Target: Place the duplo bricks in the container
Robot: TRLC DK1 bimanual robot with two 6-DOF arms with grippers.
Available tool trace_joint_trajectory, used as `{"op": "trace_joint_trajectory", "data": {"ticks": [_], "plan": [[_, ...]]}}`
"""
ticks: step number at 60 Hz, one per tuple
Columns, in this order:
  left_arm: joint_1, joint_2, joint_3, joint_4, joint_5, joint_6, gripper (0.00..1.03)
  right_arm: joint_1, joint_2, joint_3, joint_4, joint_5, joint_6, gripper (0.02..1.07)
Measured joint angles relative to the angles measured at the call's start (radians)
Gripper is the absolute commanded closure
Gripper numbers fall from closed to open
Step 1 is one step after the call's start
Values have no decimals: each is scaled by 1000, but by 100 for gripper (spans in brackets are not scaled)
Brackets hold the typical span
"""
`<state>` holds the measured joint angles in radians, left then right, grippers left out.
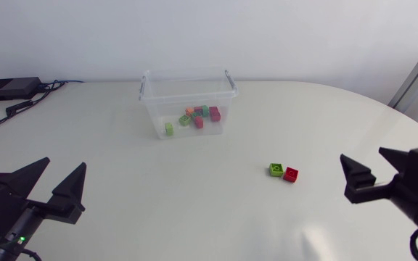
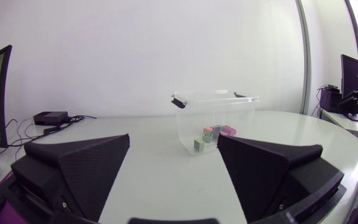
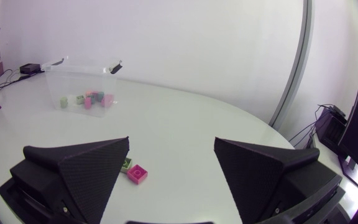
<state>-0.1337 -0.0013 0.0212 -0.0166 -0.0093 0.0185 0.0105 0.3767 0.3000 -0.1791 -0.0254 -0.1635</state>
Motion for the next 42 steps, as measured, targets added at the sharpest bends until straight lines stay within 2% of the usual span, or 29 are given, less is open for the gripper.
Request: {"op": "trace_joint_trajectory", "data": {"ticks": [7, 14, 25, 36, 42], "plan": [[0, 0, 0, 0, 0, 0, 4, 1, 214, 167, -42, -26, 3, 9], [0, 0, 0, 0, 0, 0, 4, -7, 458, 371, -189, -75, -3, 9], [0, 0, 0, 0, 0, 0, 4, -31, 723, 594, -370, -103, -75, 8], [0, 0, 0, 0, 0, 0, 4, -33, 905, 692, -462, -187, -203, 8], [0, 0, 0, 0, 0, 0, 4, -29, 990, 716, -515, -200, -274, 8]]}}
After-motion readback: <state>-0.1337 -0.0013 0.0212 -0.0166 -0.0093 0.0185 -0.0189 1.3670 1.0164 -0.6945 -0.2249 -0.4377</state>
